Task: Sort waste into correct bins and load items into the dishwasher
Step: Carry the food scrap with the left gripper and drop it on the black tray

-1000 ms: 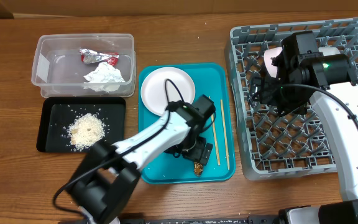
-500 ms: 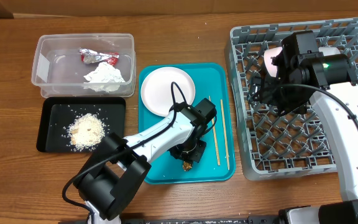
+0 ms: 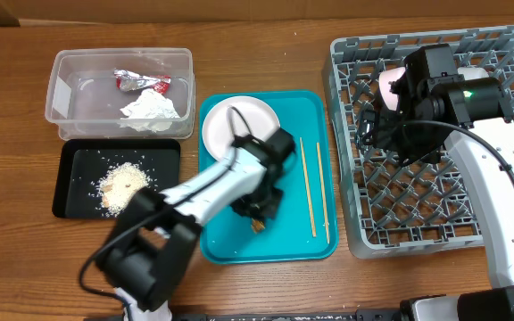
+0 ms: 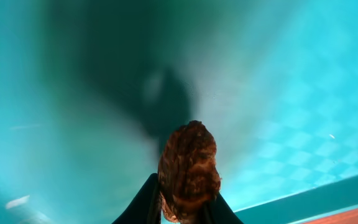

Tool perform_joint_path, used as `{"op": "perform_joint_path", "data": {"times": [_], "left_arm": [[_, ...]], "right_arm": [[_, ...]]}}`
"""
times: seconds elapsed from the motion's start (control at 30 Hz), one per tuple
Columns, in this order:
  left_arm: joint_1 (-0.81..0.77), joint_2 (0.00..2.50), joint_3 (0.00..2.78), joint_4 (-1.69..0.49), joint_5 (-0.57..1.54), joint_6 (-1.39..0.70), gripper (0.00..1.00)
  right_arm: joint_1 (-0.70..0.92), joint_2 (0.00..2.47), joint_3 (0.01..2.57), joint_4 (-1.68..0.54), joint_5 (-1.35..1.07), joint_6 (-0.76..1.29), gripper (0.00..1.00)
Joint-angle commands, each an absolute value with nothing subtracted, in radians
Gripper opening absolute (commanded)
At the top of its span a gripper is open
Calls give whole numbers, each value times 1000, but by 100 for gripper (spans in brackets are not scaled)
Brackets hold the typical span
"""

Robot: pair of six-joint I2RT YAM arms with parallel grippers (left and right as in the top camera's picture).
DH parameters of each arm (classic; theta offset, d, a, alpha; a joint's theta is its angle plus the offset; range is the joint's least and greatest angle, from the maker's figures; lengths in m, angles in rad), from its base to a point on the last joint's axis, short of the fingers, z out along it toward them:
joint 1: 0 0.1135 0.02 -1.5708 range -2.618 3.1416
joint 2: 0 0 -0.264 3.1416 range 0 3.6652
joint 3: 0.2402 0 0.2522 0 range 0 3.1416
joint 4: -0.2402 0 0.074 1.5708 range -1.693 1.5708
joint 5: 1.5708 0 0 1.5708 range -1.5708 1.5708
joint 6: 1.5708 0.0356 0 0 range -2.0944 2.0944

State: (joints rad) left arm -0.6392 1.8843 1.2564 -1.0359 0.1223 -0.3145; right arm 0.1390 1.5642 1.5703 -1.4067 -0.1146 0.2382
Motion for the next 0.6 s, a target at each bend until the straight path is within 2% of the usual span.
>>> {"op": "perform_joint_path", "data": {"times": [0.0,0.23,0.37,0.57], "left_arm": [[-506,1740,1305,-1062,35,-329,4],[-133,1565,1306,-1110,-14,-329,4],[80,1570,1301,-1108,-41,-329,4],[276,1628,1285,-1054,-41,-329,4]], "right_arm": [[139,1566,1570,-1402,-104,234,100],[139,1566,1570,-1401,-105,235,100],[139,1566,1570,-1401,-105,235,100],[139,1566,1570,-1402,-105,235,100]]}}
